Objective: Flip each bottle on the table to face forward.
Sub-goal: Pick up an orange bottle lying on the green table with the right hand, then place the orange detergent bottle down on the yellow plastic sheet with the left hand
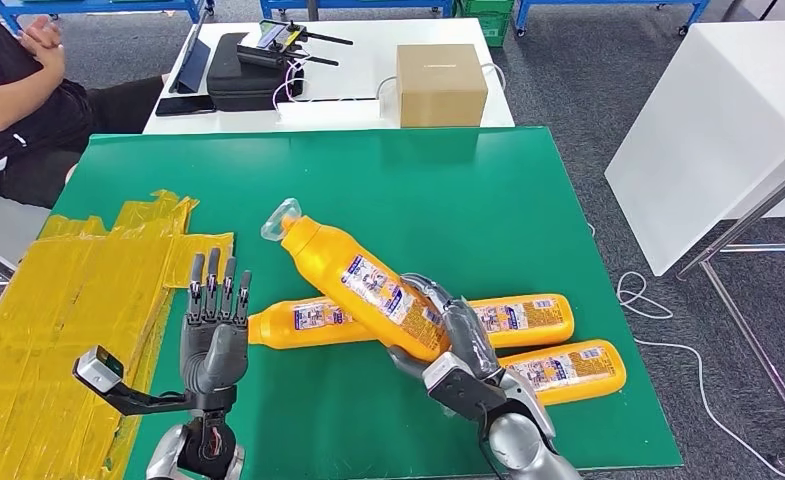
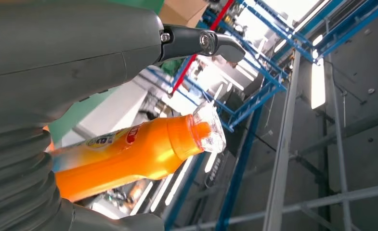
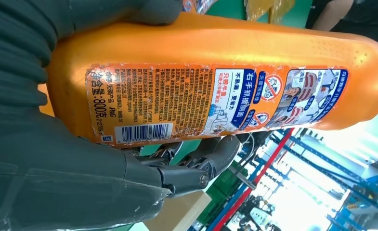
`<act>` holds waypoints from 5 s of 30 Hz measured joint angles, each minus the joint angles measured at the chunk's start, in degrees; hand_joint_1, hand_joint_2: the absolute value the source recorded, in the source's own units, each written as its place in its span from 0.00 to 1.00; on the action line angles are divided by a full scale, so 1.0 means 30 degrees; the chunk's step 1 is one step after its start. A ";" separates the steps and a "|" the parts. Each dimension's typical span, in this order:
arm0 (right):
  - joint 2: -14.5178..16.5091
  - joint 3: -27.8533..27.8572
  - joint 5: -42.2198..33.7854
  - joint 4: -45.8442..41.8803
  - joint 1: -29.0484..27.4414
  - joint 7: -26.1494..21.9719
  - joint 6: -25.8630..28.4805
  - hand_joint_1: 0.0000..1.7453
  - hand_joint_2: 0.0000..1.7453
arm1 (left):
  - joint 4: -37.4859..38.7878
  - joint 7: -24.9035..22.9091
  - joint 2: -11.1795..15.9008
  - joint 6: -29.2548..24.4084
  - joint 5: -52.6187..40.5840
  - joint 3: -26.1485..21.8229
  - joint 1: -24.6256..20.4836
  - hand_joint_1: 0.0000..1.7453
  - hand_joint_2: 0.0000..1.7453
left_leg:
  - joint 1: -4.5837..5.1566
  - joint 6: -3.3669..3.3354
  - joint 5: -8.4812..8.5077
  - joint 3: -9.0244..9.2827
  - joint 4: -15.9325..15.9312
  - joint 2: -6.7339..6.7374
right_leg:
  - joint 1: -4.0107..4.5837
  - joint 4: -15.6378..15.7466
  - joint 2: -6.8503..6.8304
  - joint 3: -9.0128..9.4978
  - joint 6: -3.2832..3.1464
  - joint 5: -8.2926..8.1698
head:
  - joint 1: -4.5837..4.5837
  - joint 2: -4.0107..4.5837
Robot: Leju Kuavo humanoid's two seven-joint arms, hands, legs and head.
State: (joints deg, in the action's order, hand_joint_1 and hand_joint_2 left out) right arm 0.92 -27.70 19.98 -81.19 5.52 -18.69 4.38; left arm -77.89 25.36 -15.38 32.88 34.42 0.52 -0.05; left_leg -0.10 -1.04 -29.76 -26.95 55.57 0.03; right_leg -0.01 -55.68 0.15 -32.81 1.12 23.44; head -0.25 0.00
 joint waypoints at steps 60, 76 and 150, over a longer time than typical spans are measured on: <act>0.3322 -0.4996 0.2135 0.4781 0.2217 0.0140 -0.0683 1.00 1.00 | 0.1502 0.2546 0.1162 0.1372 -0.4793 0.1541 -0.0415 0.00 1.00 | -0.0002 0.0003 0.0005 0.0009 -0.0002 0.0011 | 0.0009 -0.0010 0.0003 -0.0008 -0.0001 0.0000 | -0.0004 0.0000; 0.3524 -0.5213 0.2189 0.5479 0.2559 0.0140 -0.0758 1.00 1.00 | 0.1716 0.3337 0.1441 0.1235 -0.5076 0.1672 -0.0421 1.00 1.00 | -0.0001 0.0003 0.0005 0.0008 -0.0002 0.0012 | 0.0008 -0.0009 0.0003 -0.0008 -0.0001 0.0000 | 0.0000 0.0000; 0.2940 -0.3396 0.3809 1.0314 0.5566 0.3619 0.0745 0.00 1.00 | 0.6149 -0.0014 0.9140 -2.0754 -2.9704 -0.5135 -0.5533 1.00 1.00 | -0.0048 0.0113 0.0090 -0.0027 -0.0002 0.0017 | 0.0087 -0.0033 0.0028 -0.0043 -0.0072 -0.0045 | -0.0016 0.0000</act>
State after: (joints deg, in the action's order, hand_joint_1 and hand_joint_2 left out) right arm 9.74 -37.89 31.40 -50.24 22.22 -7.84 6.61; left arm -59.45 25.32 12.04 -29.38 -54.69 -14.89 -16.65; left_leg -0.25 -0.70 -29.49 -27.04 55.57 0.08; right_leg 0.25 -55.78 0.23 -32.94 0.90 23.31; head -0.29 0.00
